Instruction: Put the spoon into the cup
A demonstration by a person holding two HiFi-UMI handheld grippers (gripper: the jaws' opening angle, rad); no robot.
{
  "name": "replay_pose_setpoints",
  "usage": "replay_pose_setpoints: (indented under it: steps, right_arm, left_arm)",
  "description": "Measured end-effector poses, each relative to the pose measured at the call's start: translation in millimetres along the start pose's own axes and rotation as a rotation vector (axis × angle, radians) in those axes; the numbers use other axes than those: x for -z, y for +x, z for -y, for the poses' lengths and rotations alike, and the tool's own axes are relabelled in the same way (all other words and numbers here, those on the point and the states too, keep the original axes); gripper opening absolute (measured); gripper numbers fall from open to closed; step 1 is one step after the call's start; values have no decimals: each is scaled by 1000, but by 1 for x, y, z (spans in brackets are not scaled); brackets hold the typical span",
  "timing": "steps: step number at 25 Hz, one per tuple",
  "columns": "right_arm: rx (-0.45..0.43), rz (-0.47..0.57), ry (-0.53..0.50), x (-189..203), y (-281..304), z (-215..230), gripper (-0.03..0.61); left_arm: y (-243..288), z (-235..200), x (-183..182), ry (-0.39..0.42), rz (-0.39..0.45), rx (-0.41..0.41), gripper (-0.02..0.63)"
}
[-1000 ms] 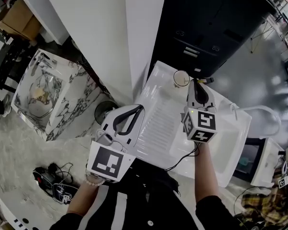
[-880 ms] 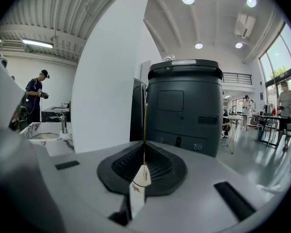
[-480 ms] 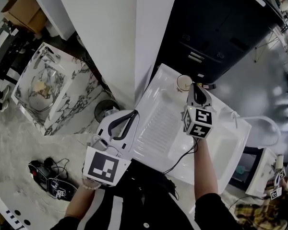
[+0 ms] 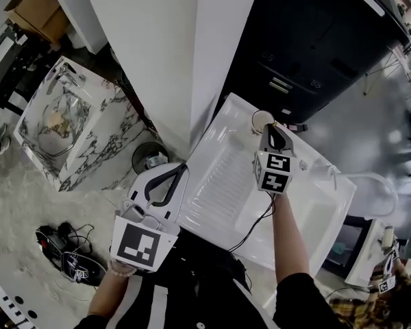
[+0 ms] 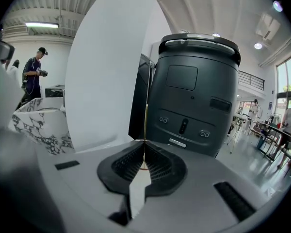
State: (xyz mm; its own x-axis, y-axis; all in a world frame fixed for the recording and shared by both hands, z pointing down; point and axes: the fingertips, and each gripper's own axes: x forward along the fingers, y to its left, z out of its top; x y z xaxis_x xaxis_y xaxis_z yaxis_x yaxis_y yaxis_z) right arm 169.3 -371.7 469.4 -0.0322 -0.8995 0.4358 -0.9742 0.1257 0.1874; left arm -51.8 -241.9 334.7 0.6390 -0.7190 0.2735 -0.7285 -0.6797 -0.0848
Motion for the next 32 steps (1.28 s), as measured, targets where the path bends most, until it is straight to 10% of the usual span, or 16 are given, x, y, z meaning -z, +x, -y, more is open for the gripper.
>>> replay_pose_setpoints:
  steps: [32]
  right_arm:
    - [8, -47, 56, 8, 26, -25, 55]
  left_arm:
    - [-14, -6, 5, -67, -9, -26, 0]
